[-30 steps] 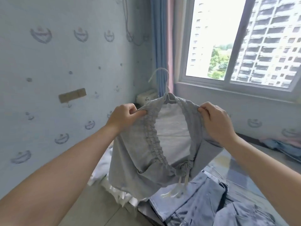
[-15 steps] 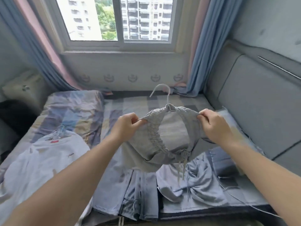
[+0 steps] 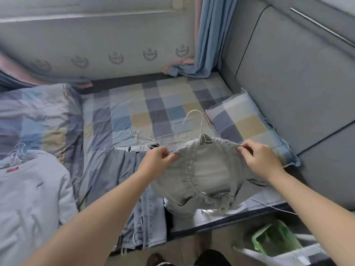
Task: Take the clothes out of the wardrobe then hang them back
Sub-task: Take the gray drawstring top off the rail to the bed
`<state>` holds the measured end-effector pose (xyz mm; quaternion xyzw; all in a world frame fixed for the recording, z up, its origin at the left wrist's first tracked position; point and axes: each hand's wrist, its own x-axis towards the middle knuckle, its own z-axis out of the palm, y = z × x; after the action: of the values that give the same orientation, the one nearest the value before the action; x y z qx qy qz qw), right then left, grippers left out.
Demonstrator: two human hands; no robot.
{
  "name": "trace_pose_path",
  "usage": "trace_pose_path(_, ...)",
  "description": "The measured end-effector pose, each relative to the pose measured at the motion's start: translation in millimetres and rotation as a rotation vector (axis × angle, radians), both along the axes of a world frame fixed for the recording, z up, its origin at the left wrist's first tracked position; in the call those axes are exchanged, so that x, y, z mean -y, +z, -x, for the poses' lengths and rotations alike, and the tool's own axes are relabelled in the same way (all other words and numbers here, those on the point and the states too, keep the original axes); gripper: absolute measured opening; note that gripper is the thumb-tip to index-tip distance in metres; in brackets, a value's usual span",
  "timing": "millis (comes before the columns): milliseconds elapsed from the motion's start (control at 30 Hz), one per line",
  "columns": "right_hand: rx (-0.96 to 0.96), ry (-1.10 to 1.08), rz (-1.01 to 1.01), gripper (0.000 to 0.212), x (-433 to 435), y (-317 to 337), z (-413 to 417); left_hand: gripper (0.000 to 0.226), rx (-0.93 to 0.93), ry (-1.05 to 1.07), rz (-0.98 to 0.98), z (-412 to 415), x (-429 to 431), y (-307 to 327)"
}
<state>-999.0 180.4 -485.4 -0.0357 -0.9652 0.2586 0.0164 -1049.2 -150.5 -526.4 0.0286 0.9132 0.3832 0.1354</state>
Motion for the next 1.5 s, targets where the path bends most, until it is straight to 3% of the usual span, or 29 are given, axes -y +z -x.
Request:
trace_pose_path(400, 0.386, 0.069, -0.014, 0.021, -70.7, -144.0, 90.0, 0.04, 0.268, 0.151, 0.151, 51.8, -88.6, -118.5)
trace_pose_path(633, 0.429, 0.098, -0.09, 0.017, -73.5, -222.6, 160.6, 0.028, 0.323, 0.25, 0.32, 103.1, -111.3, -192.6)
trace_pose_path(733, 0.397, 0.07, -0.145, 0.019, -68.6, -248.8, 198.2, 0.038, 0.33, 0.314, 0.382, 134.8, -124.4, -218.0)
trace_pose_path(833, 0.348, 0.008, -0.162, 0.024, -58.0, -272.9, 225.2, 0.053, 0.373, 0.427, 0.317, 158.2, -134.8, -236.7)
trace_pose_path(933, 0.421, -0.037, -0.133, 0.041, -45.1, -291.5, 226.9, 0.062, 0.361, 0.31, 0.322, 154.0, -141.6, -242.6)
trace_pose_path(1200, 0.671, -0.037, -0.034, 0.065, -16.8, -265.5, 153.7, 0.064, 0.317, 0.076, 0.345, 92.6, -124.6, -215.3)
trace_pose_path(1500, 0.559, 0.043, -0.101, 0.069, 9.6, -163.5, 105.1, 0.067, 0.172, -0.075, 0.414, 67.3, -104.9, -137.4)
